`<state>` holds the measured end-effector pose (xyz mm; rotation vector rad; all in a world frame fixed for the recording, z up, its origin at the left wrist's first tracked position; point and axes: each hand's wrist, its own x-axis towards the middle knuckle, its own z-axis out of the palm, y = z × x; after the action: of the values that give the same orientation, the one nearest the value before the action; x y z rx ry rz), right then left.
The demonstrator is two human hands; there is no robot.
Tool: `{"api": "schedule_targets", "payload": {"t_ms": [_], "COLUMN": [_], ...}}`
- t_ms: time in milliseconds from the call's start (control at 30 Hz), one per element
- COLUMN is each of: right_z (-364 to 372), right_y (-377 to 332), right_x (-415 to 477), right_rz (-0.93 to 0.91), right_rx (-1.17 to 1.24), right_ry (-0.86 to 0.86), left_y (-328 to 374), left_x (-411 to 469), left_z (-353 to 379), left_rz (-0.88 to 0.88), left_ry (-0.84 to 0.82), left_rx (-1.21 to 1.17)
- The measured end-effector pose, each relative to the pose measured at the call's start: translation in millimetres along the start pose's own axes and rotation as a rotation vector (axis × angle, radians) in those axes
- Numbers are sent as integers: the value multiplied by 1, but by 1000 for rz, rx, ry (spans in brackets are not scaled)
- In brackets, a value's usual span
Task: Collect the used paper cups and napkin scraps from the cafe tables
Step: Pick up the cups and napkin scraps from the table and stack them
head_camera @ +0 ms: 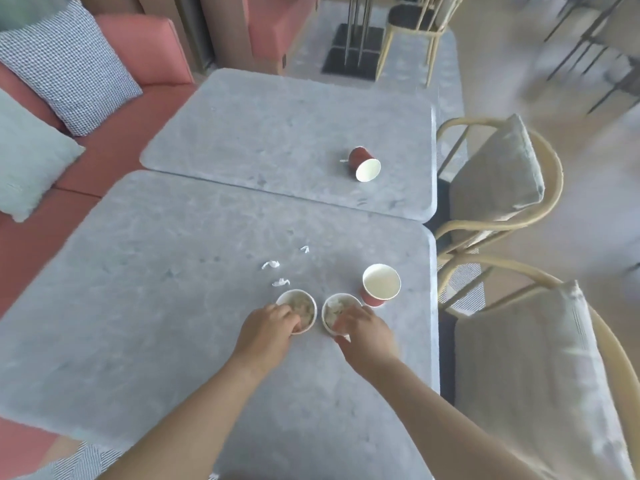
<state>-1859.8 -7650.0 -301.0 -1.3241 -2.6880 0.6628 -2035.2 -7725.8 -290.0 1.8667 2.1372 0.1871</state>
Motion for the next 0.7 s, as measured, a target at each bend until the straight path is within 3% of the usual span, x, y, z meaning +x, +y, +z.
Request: {"api": "schedule_targets", "payload": {"t_ms": [100, 267, 433, 700], "right_z": [-6, -14, -24, -22], "right_y": [-7, -6, 16, 36], "right_x": [2, 8, 13, 27], "right_rz": [73, 146, 270, 331], "right_rx": [59, 118, 118, 95], "right_ry": [54, 174, 261, 186], "left_y": [-13, -19, -21, -16], "left_x": [14, 34, 50, 73], "left_z": [-6, -11, -11, -10], "left_rz": [71, 164, 186, 189], "left_ry": [-71, 21, -22, -211], "left_rx": [20, -103, -82, -30]}}
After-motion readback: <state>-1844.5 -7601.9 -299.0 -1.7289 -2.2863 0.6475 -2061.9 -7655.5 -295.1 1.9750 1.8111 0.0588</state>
